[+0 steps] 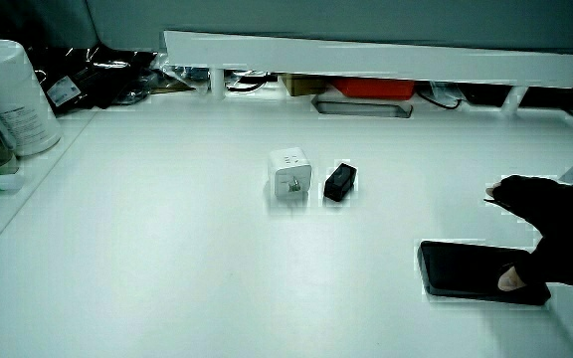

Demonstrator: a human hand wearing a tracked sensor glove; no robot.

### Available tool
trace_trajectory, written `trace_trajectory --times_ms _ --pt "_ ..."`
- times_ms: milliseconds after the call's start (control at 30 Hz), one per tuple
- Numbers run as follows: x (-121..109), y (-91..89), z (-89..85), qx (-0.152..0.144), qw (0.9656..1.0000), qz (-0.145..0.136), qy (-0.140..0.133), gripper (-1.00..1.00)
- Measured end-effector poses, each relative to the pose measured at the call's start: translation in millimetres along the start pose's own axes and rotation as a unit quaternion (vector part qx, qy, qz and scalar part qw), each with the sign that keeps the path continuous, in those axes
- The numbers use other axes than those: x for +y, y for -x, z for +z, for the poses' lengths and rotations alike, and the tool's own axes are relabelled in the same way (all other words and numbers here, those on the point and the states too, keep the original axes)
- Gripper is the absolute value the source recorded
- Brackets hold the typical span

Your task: Pick battery

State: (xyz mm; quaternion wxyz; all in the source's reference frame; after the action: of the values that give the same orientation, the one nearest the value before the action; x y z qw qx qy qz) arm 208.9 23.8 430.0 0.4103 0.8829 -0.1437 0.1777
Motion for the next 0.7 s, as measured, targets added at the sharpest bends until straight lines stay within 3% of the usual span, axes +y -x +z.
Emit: trace_trajectory --times_ms 533,700 --pt "57.4 -33.4 -50.9 0.022 0.9968 -0.047 0.06 0.0" --pt "63.6 -36.4 -55.3 0.038 0.9953 -0.05 0.073 0.0"
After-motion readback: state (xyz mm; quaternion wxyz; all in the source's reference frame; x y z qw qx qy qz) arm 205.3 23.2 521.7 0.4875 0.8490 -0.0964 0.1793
